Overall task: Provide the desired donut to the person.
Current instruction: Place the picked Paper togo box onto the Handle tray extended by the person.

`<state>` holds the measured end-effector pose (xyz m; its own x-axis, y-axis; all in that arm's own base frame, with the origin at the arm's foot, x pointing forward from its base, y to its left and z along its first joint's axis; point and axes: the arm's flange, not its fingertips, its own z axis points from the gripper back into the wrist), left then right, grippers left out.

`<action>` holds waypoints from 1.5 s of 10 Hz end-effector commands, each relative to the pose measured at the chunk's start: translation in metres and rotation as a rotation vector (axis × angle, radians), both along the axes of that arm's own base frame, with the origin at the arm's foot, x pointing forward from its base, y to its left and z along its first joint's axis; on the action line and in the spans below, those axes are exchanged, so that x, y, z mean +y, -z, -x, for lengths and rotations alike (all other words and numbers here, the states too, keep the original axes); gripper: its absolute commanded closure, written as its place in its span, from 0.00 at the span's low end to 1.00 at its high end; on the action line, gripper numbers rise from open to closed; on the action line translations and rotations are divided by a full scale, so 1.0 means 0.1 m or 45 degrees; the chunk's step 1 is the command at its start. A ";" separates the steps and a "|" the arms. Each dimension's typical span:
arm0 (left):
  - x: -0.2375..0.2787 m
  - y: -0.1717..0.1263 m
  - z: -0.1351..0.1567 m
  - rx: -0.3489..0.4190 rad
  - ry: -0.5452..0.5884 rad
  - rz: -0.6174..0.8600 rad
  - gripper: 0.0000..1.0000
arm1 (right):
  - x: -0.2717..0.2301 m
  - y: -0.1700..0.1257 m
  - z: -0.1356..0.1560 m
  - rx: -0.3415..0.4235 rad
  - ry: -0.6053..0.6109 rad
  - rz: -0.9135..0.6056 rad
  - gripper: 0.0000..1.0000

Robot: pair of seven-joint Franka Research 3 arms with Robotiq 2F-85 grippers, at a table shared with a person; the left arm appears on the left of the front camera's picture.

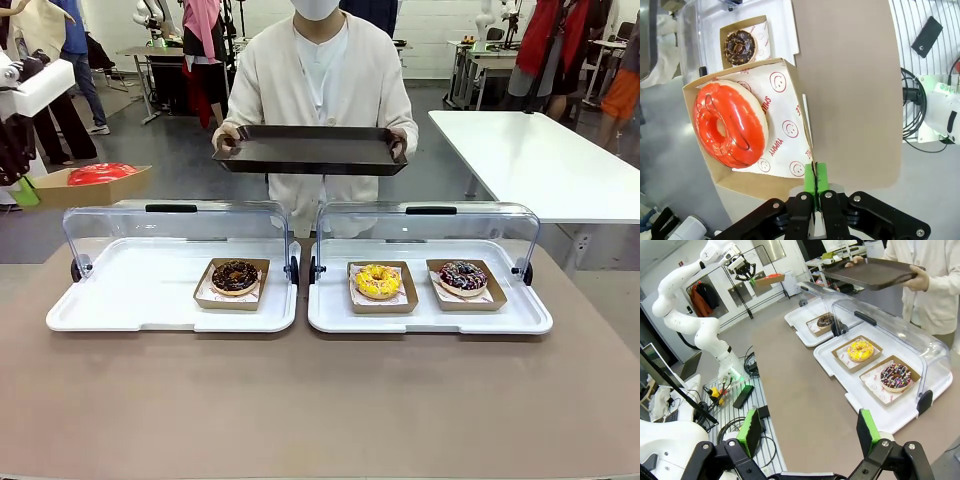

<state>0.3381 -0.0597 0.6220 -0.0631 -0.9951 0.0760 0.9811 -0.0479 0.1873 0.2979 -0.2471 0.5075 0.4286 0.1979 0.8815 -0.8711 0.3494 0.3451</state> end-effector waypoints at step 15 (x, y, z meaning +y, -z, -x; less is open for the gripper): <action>-1.14 -0.70 -0.57 -0.132 0.139 -0.105 0.99 | -0.01 0.00 0.00 -0.015 -0.004 -0.015 0.00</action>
